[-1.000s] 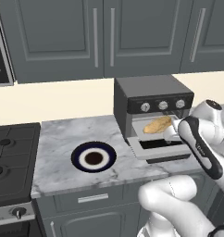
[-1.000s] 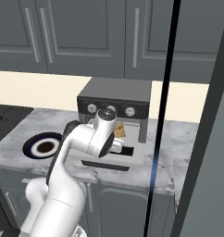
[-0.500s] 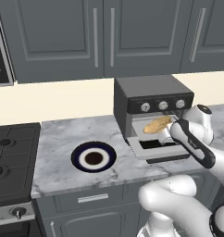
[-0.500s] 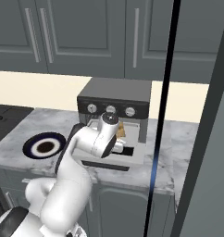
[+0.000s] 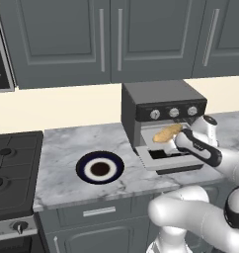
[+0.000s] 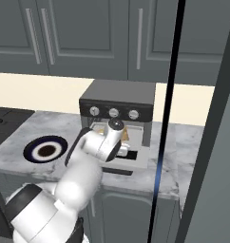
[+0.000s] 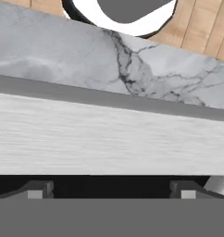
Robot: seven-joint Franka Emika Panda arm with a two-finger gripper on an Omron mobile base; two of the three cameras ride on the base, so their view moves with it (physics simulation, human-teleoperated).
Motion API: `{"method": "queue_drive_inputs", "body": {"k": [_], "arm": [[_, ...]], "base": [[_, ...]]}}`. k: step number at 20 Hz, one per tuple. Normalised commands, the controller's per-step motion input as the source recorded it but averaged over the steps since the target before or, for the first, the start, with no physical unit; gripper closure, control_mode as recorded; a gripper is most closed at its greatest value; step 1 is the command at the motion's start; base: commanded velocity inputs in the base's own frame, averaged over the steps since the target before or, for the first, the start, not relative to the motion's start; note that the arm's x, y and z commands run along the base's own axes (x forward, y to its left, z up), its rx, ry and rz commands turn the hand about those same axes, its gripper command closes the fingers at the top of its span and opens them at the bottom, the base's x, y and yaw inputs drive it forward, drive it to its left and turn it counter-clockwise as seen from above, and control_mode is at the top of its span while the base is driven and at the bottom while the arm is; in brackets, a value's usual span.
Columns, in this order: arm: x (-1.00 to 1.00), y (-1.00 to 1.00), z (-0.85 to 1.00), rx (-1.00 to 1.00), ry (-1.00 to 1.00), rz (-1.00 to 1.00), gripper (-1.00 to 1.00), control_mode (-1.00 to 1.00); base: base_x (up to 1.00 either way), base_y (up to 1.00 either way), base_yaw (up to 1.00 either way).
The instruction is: Pull the toaster oven rack outwards. Pick up the baguette from the plate and place it on the toaster oven rack. Close the toaster oven door fully and set the temperature to the lowest setting.
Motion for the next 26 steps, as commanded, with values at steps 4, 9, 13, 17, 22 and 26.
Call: {"method": "queue_drive_inputs", "body": {"k": [4,9,13,17,22,26], "arm": [[0.31,0.00,-0.20,0.00,0.00,0.05,-1.00,-1.00],[0.24,0.00,-0.10,0.00,0.00,0.04,-1.00,-1.00],[0.23,0.00,-0.12,0.00,0.00,0.03,-1.00,-1.00],[0.23,0.00,-0.09,0.00,0.00,0.03,-1.00,-1.00],[0.15,0.00,-0.02,0.00,-0.08,0.01,-1.00,-1.00],[0.02,0.00,0.00,0.00,-0.25,0.00,-1.00,-1.00]], "base": [[0.00,0.00,0.00],[0.00,0.00,0.00],[0.00,0.00,0.00],[0.00,0.00,0.00],[0.00,0.00,0.00],[0.00,0.00,0.00]]}}
